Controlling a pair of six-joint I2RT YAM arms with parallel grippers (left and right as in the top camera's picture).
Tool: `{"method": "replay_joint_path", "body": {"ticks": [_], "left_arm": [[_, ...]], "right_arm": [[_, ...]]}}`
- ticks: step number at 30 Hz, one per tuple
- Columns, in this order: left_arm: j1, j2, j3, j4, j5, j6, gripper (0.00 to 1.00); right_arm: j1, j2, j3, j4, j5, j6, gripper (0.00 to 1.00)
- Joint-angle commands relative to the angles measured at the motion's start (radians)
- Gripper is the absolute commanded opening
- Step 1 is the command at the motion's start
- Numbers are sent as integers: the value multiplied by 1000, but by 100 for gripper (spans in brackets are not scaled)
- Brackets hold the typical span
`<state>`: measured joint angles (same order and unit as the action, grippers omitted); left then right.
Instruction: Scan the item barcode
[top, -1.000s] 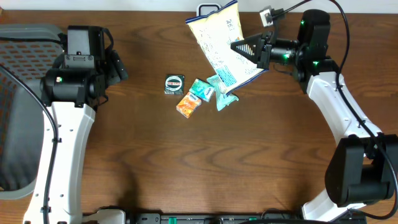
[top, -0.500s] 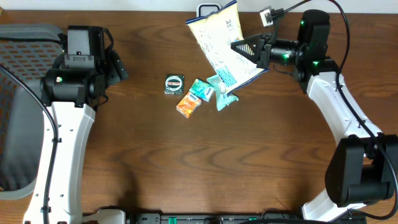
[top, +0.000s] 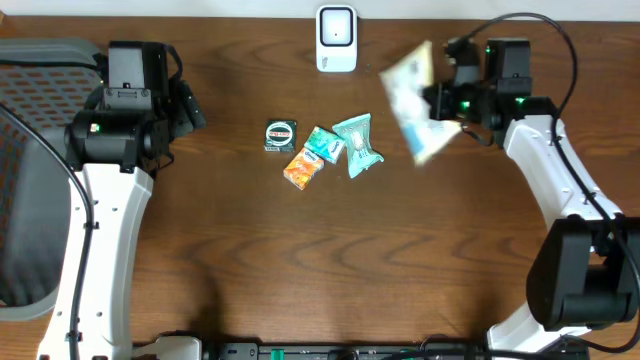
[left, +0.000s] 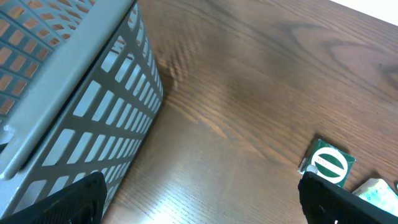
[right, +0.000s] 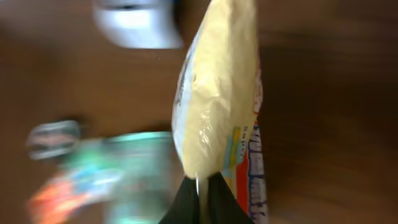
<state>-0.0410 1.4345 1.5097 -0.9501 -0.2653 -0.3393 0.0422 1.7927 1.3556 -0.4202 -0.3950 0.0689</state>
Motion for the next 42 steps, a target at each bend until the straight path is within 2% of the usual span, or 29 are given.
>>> {"method": "replay_joint_path", "body": {"ticks": [1, 4, 8, 16, 17, 18, 19, 20, 22, 31, 39, 42], "left_arm": [[3, 4, 3, -4, -13, 13, 98], [3, 4, 3, -4, -13, 13, 98], [3, 4, 3, -4, -13, 13, 98], [3, 4, 3, -4, -13, 13, 98], [3, 4, 3, -4, -13, 13, 98], [3, 4, 3, -4, -13, 13, 98], [3, 4, 3, -4, -13, 13, 98], [3, 4, 3, -4, -13, 13, 98], [3, 4, 3, -4, -13, 13, 98], [3, 4, 3, -4, -13, 13, 98], [3, 4, 3, -4, -13, 13, 98], [3, 4, 3, -4, -13, 13, 98]], "right_arm": [[0, -8, 11, -33, 489, -102, 1], [23, -3, 5, -71, 654, -102, 1], [46, 25, -11, -87, 747, -101, 1], [75, 137, -11, -93, 688, -84, 1], [77, 137, -11, -92, 689, -51, 5], [77, 137, -10, -91, 688, -33, 13], [77, 131, -8, -90, 687, -11, 26], [77, 126, -2, -88, 688, -10, 56], [76, 126, 3, -88, 688, -20, 68], [77, 157, 2, -92, 762, -63, 68], [70, 274, 2, -66, 1006, -63, 80], [65, 327, 2, -55, 1050, -64, 82]]}}
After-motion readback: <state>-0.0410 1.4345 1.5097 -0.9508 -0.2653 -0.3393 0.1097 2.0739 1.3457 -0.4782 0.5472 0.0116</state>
